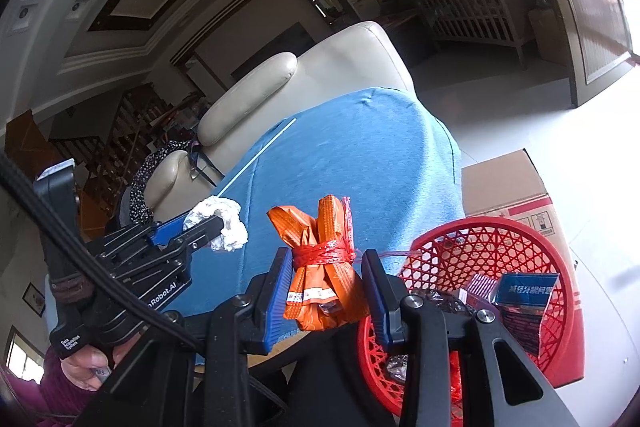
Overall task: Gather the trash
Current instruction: 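Carry the foil ball with the left tool while the right tool carries the orange wrapper to the basket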
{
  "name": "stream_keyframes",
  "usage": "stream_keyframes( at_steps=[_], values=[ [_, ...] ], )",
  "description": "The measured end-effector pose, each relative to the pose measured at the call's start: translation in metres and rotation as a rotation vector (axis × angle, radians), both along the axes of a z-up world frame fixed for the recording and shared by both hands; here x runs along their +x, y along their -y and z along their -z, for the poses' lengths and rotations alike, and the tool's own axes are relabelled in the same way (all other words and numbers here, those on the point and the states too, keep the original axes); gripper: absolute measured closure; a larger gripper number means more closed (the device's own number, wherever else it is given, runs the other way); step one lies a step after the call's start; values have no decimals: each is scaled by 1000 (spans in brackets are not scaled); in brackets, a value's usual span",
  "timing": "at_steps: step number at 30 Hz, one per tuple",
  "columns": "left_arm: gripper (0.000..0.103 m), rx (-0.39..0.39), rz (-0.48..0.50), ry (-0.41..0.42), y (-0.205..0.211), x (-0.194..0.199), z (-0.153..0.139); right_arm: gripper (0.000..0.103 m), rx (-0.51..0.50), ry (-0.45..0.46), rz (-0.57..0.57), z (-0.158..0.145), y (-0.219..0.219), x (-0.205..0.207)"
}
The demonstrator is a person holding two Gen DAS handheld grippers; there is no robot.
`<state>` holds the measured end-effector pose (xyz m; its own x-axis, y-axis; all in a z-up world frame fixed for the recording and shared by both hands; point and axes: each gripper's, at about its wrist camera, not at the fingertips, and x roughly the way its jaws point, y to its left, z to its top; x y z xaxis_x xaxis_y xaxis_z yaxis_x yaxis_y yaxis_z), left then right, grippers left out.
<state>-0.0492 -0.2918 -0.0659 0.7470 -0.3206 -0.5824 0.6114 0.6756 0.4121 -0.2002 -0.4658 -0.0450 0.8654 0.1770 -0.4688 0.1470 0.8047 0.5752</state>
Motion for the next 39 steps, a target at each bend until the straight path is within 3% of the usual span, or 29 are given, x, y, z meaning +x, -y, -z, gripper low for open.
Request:
stream_keyframes(
  at_steps=[39],
  values=[
    [77,85,113,-49,41,-23,23,64,77,-35,111,24,44,-26]
  ],
)
